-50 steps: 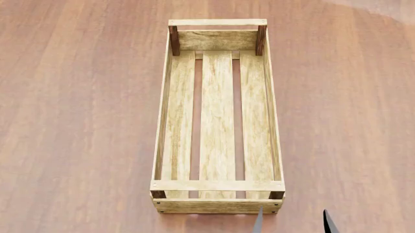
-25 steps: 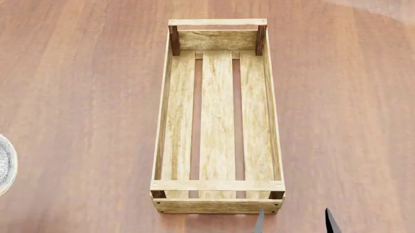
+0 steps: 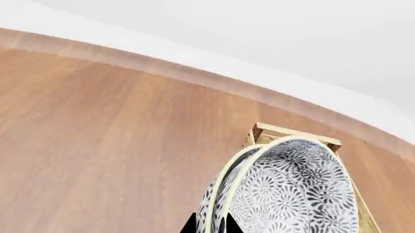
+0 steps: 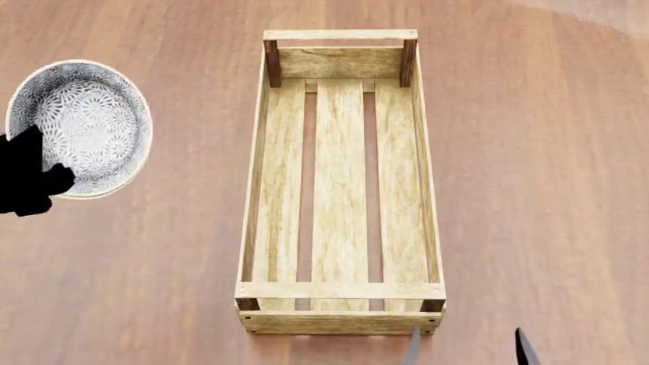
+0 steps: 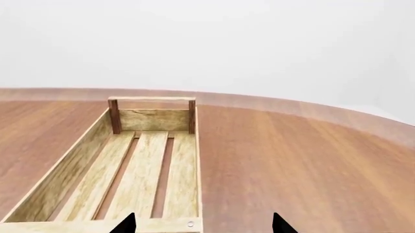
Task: Stack the right bowl on the left bowl and place them in the tray.
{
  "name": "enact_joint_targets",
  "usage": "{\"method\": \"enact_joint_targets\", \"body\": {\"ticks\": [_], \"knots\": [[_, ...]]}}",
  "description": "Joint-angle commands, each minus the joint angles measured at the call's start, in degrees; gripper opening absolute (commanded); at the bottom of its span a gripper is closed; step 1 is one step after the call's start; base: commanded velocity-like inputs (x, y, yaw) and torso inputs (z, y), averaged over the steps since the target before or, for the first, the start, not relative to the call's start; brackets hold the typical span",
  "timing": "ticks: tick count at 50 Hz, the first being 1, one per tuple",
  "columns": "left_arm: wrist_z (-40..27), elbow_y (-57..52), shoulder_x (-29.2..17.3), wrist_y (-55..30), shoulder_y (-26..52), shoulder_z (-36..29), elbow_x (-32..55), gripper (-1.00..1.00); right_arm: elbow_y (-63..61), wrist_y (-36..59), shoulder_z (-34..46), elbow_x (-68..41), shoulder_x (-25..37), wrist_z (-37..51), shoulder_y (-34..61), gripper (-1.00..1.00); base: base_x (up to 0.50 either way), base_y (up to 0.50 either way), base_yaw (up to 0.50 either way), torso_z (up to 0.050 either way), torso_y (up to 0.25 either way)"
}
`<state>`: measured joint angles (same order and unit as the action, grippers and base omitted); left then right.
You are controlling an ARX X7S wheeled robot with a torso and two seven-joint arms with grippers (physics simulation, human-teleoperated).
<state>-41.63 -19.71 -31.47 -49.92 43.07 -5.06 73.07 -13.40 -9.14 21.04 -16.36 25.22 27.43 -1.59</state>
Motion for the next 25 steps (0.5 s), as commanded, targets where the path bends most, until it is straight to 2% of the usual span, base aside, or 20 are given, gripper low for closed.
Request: {"method": "enact_joint_targets", "body": {"ticks": [1, 7, 11, 25], "knots": [[-3.82, -2.70, 5.95, -5.22, 13.55, -3.78, 1.91, -1.00, -0.82, 0.06, -1.53, 0.53, -0.74, -1.31, -0.24, 1.00, 0.00, 0.00, 0.00, 0.000, 0.000], [-6.61, -3.16, 10.07, -8.00, 21.36, -6.62, 5.26, -1.00, -1.49, 0.19, -1.52, 0.05, -0.57, -1.38, -0.37, 1.00, 0.00, 0.00, 0.00, 0.002, 0.002], [-7.71, -3.36, 11.74, -8.11, 21.94, -7.63, 5.69, -1.00, -1.63, -0.02, -1.53, -0.14, -0.50, -1.46, -0.48, 1.00, 0.00, 0.00, 0.00, 0.000, 0.000], [-11.08, -5.00, 22.68, -7.41, 23.14, -14.68, 6.14, -1.00, -0.46, -1.35, -1.46, -0.66, -0.45, -1.99, -1.18, 1.00, 0.00, 0.00, 0.00, 0.000, 0.001]]}}
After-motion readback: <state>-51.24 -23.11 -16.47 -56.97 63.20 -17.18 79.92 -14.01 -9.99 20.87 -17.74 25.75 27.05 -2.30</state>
